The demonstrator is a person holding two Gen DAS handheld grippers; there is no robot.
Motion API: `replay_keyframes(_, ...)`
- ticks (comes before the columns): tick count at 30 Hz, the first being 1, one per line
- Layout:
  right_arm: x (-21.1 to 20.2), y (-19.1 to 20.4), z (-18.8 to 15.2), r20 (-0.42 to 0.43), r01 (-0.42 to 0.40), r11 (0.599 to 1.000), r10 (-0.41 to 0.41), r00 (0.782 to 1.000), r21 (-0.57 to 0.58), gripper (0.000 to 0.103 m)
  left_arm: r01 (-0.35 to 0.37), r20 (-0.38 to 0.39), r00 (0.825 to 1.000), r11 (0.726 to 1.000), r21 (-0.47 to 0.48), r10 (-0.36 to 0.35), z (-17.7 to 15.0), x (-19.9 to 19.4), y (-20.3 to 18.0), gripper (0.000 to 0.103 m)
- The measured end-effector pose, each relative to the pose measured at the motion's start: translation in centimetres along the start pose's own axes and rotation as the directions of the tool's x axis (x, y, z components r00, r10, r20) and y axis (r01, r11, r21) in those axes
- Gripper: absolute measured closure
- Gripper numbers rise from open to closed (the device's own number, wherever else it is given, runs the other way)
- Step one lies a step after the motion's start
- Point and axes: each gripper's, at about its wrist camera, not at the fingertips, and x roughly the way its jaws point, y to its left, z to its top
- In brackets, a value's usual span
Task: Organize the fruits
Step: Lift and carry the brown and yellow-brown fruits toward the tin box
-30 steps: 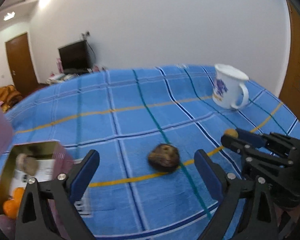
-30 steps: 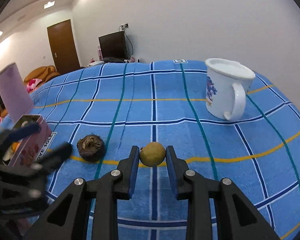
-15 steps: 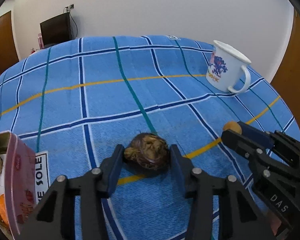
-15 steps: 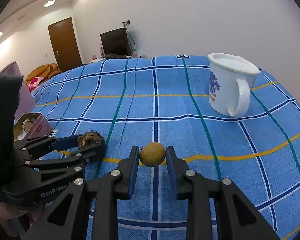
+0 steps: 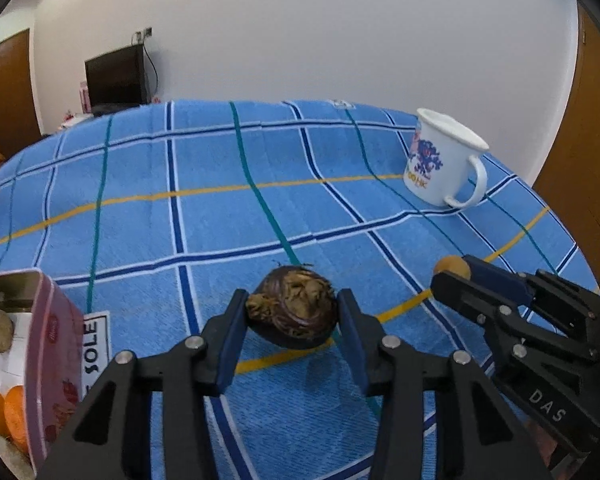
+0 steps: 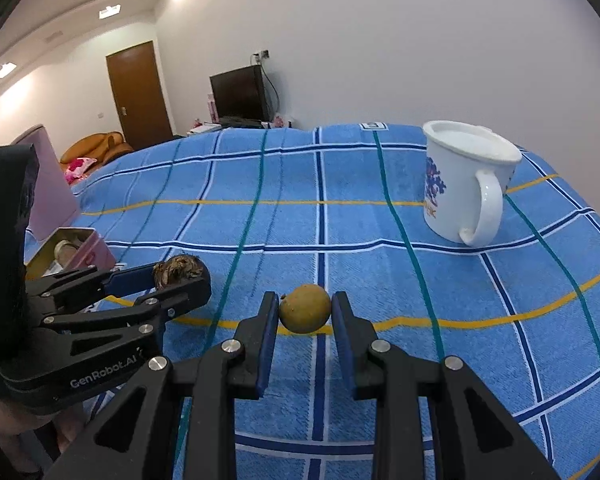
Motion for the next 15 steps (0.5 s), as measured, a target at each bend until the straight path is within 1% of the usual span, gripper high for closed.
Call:
replay_keyframes(3,-0.5,0.1,0.0,0.024,-0.003,1.000,0.003,1.000,-0.006,0.074,-0.004,0.034,0.999,1.000,0.001,0.004,0.0,-0.6,0.0,0.057)
replay_keyframes(9,-1.2,0.3,0.0,0.057,-0.010,1.000,0.011,0.998,-0.015,0.074,0.010,0.058,0.998,1.000,-0.023,-0.008,-0.1,-1.0,0.6,0.057)
replay_keyframes(15,-1.6,0.3,-0.1,0.078,-0.016,1.000,0.017,0.997,-0.015,0.074,0.000,0.093,0.996,1.000,-0.011,0.002,-0.2,-1.7,0.2,0.057)
